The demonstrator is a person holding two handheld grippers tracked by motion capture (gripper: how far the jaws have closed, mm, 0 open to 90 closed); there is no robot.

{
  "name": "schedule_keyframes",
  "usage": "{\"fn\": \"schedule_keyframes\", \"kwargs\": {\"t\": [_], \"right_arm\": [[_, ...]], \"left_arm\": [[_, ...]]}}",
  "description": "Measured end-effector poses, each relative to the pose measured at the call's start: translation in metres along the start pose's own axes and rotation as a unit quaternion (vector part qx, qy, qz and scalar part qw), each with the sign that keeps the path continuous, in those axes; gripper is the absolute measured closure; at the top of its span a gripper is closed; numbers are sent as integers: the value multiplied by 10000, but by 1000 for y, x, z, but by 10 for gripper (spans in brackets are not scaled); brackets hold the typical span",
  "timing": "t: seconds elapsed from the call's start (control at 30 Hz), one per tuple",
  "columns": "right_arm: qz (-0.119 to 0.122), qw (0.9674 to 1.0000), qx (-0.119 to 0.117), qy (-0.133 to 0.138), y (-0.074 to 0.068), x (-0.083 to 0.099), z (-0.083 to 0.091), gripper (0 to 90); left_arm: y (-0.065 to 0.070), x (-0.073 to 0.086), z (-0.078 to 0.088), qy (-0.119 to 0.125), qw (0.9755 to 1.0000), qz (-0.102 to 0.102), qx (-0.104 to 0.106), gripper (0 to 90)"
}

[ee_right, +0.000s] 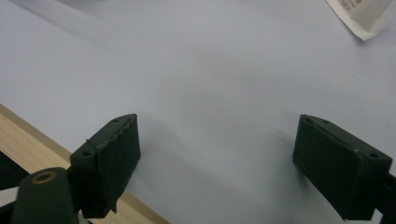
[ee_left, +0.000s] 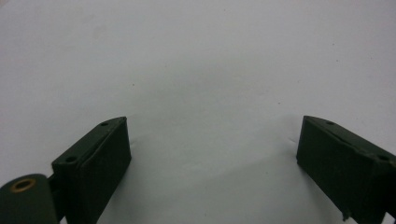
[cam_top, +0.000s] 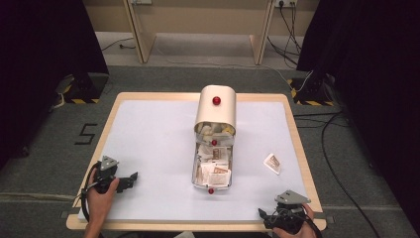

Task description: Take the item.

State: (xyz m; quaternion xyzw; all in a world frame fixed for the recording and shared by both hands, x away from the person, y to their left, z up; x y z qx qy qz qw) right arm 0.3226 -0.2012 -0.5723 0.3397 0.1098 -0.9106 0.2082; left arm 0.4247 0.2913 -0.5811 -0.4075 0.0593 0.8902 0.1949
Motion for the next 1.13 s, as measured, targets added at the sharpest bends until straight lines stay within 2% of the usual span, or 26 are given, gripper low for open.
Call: {"fn": "schedule_keyframes", "kwargs": {"t": [1.13], "right_arm": [[40, 10000, -41, 6, 0, 0, -1, 144]], "left_arm": [[0, 0, 0, -1, 10000, -1, 1, 90]]}}
Point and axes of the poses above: each handheld gripper's, and its own axes: z roughly backward along the jaws, x roughly out of its underside, y roughly to its right, the point moved 10 cm from there along -z, roughly forward along the jaws, and after that the axes turned 6 degrees about -z, right-handed, at the moved point
